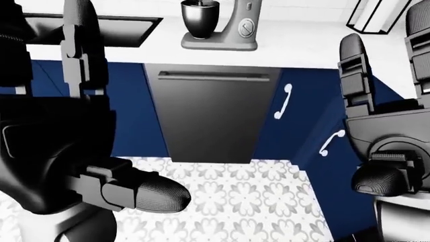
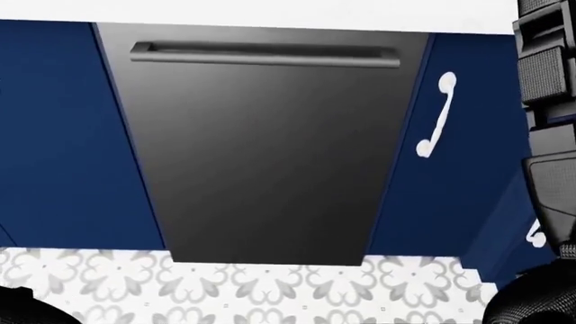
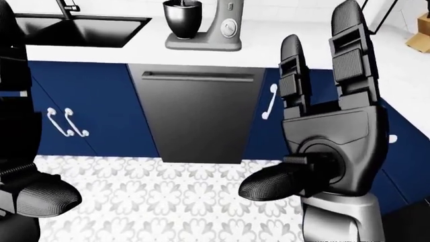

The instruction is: Open the stand mixer head.

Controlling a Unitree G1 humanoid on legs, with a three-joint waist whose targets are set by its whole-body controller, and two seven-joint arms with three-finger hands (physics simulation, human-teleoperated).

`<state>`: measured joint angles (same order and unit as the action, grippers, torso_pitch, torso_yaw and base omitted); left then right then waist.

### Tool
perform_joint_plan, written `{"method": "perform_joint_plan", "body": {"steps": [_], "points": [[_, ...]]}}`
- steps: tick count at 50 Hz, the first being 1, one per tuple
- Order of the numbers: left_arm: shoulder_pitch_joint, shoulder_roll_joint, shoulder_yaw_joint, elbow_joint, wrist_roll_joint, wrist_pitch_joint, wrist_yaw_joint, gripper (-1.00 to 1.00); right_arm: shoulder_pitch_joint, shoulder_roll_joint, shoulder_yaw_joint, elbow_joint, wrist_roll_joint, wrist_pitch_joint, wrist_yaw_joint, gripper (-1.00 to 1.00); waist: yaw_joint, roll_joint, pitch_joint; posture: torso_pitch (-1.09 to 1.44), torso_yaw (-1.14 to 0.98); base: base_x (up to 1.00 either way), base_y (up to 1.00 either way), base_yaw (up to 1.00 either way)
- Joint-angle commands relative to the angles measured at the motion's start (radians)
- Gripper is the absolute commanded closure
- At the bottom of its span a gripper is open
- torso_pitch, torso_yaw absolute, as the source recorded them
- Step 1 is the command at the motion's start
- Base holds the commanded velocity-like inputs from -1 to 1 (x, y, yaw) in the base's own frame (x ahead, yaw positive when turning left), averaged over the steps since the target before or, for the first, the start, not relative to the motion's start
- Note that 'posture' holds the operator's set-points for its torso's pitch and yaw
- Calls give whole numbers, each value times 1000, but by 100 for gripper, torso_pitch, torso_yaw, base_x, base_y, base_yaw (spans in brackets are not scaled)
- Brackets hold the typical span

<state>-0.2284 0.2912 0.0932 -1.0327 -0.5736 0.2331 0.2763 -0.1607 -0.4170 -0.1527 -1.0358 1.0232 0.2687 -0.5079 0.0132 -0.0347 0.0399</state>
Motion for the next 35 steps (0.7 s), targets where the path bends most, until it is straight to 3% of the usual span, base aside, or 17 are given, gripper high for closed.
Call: {"method": "perform_joint_plan", "body": {"steps": [1,13,14,16,17,18,21,22,23,24,26,28,30,31,33,34,35], "points": [[-15,5,4,-14,1,-15,-3,-100,-13,-9,-15,-11,3,-17,2,-100,0,7,-13,0,0,0,0,0],[-23,12,6,-14,-7,-14,5,-100,-20,-5,-21,-11,19,-14,-5,-100,-1,19,-17,0,0,0,0,0],[-24,13,5,-14,-8,-14,7,-100,-20,-3,-22,-11,22,-16,-3,-100,-5,24,-39,0,0,27,0,0],[-23,11,3,-14,-6,-14,5,-100,-22,-3,-22,-11,24,-9,-2,-100,-12,28,66,0,0,100,5,0],[-23,10,5,-14,-7,-12,4,-100,-19,-4,-17,-11,17,-8,1,-100,-13,37,70,0,0,100,0,0],[-23,7,8,-14,-7,-10,3,-100,-19,0,-17,-11,16,-7,-4,-100,-7,39,70,0,0,26,0,0],[-22,2,6,-14,-3,-9,-2,-100,-22,2,-20,-11,19,-6,-5,-100,-18,31,0,0,0,2,0,0],[-21,0,5,-14,-3,-8,-2,-100,-20,1,-19,-11,18,-11,-1,-100,-21,41,-27,0,0,60,0,0],[-20,-1,5,-14,-1,-8,-3,-100,-18,0,-15,-11,12,-11,1,-100,-20,77,26,0,0,100,2,0],[-20,0,4,-14,0,-9,-3,-100,-17,-2,-13,-11,12,-12,0,-100,-22,64,72,0,0,100,4,0],[-21,0,6,-14,-3,-8,-2,-100,-15,-2,-11,-11,10,-10,-2,-100,-14,45,73,0,0,100,5,0],[-21,-2,7,-14,-1,-7,-4,-100,-13,-10,-4,-11,11,-10,-1,-100,-4,45,52,0,0,66,2,0],[-20,-4,7,-14,0,-6,-6,-100,-13,-18,-1,-11,16,-20,-7,-100,-9,48,-5,0,0,5,0,0],[-20,-4,7,-14,0,-7,-6,-100,-14,-20,-2,-11,19,-21,-9,-100,0,47,-4,0,0,2,0,0],[-19,-2,5,-14,-1,-9,-6,-100,-15,-25,0,-11,17,-26,-10,-100,7,10,5,0,0,1,0,0],[-18,-3,5,-14,1,-9,-7,-100,-16,-25,-3,-11,23,-31,-9,-100,6,-27,-23,0,0,51,0,0],[-19,-2,6,-14,-1,-9,-5,-100,-15,-26,-2,-11,21,-30,-6,-100,-5,27,35,0,0,93,4,0]]}}
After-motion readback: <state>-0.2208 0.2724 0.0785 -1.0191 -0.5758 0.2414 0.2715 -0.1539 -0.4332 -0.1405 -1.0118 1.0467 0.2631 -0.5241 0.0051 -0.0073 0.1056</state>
